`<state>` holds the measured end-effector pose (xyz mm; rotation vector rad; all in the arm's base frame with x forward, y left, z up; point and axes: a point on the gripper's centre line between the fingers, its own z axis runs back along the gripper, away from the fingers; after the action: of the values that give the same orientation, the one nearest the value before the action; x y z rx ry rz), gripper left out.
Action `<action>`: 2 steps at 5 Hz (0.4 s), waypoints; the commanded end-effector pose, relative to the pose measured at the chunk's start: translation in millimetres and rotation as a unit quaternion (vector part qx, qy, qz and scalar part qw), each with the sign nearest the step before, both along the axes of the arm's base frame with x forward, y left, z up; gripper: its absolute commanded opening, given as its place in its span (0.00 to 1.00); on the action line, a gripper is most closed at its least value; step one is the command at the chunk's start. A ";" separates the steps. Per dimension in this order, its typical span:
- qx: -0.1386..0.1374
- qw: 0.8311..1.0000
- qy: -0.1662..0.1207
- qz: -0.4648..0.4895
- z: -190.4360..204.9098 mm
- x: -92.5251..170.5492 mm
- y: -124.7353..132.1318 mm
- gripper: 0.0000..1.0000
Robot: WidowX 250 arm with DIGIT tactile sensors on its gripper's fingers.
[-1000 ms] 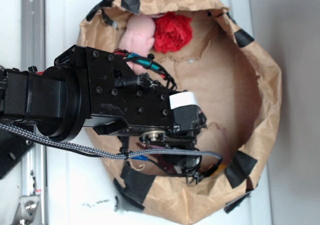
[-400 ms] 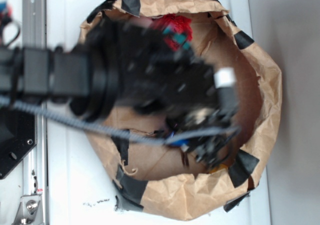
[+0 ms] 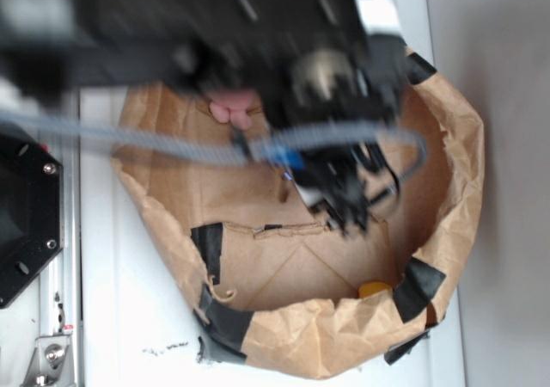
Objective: Grab the silver keys.
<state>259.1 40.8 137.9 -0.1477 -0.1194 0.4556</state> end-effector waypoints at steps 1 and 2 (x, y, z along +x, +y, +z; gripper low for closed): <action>0.029 0.997 -0.045 -0.061 35.1 -15.5 12.1 0.00; 0.045 0.997 -0.033 -0.051 25.6 -10.1 6.4 0.00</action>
<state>247.0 45.1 153.0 -0.0766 -0.1617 0.3472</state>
